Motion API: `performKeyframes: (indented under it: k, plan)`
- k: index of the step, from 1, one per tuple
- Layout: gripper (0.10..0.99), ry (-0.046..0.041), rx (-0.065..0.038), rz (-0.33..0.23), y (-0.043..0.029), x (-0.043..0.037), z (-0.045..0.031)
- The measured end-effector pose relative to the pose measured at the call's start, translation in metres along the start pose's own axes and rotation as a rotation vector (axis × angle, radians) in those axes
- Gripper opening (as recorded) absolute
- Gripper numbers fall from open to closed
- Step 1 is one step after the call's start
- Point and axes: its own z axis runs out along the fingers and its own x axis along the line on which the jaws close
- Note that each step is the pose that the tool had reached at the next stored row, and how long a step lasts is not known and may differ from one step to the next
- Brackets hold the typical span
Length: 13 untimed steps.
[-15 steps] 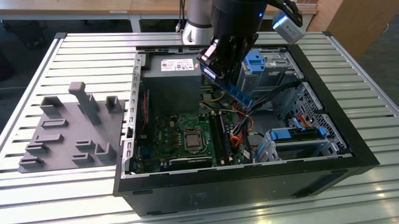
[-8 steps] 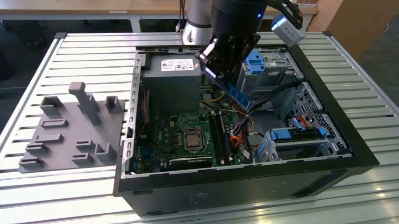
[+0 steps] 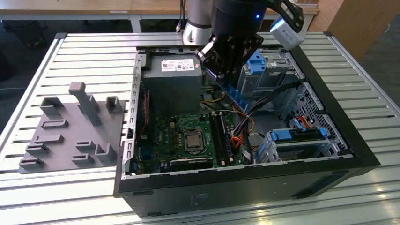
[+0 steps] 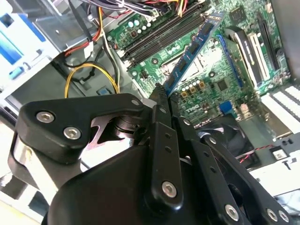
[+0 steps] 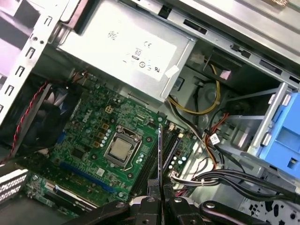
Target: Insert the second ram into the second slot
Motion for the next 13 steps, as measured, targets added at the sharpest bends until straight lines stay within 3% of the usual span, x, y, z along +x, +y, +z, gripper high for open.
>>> performKeyframes:
  k: [13]
  plan:
    - [0.137,-0.0037,0.005,0.164,0.0,0.0,0.0003]
